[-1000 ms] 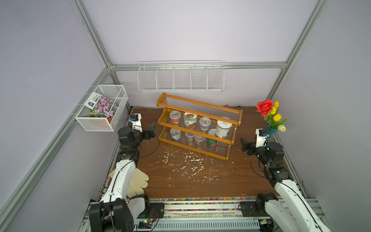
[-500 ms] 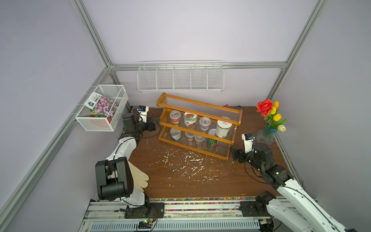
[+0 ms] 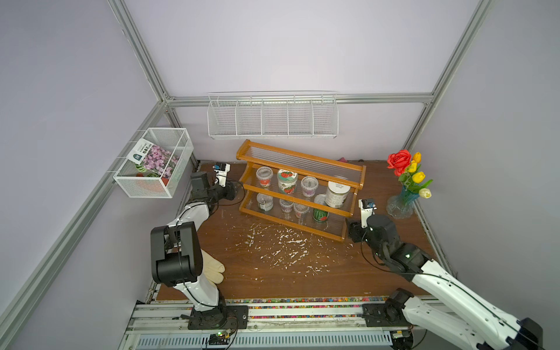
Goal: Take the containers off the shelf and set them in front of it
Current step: Adjust the shelf at the center of the board.
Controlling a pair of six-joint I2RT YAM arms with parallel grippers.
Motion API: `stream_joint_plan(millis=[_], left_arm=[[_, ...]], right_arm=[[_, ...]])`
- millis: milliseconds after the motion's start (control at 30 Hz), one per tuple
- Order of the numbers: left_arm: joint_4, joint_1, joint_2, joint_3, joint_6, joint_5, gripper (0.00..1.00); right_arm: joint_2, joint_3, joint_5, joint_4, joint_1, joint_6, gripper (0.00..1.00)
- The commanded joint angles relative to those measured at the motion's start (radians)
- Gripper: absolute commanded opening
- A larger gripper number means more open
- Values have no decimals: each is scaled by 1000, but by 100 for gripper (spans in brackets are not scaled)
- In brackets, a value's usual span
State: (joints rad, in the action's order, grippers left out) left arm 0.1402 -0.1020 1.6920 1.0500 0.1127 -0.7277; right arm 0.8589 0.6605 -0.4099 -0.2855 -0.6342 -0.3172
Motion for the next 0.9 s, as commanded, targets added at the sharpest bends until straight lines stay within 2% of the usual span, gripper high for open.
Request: stream_joint_plan(millis=[0,200,300,533,700,867], left_arm=[[26,7,23,40,5,-20,33],[16,14,47,60,-5,-36,19],[8,14,43,52,-5,-35,8],[8,15,20,27,-6,-39,4],[10,18,8,12,-12,-42,3],[16,21,-3,-8,-18,-42,2]], right_arm=[[35,23,-74,83,-12,-20,69],[103,33,-82,161,-11,-23,62],[136,36,-102,181,-11,-26,59],[195,27,-137,233,-5,-33,55],[237,10,-115,249,13,-51,51],[286,3,-117,213,30,-74,42]])
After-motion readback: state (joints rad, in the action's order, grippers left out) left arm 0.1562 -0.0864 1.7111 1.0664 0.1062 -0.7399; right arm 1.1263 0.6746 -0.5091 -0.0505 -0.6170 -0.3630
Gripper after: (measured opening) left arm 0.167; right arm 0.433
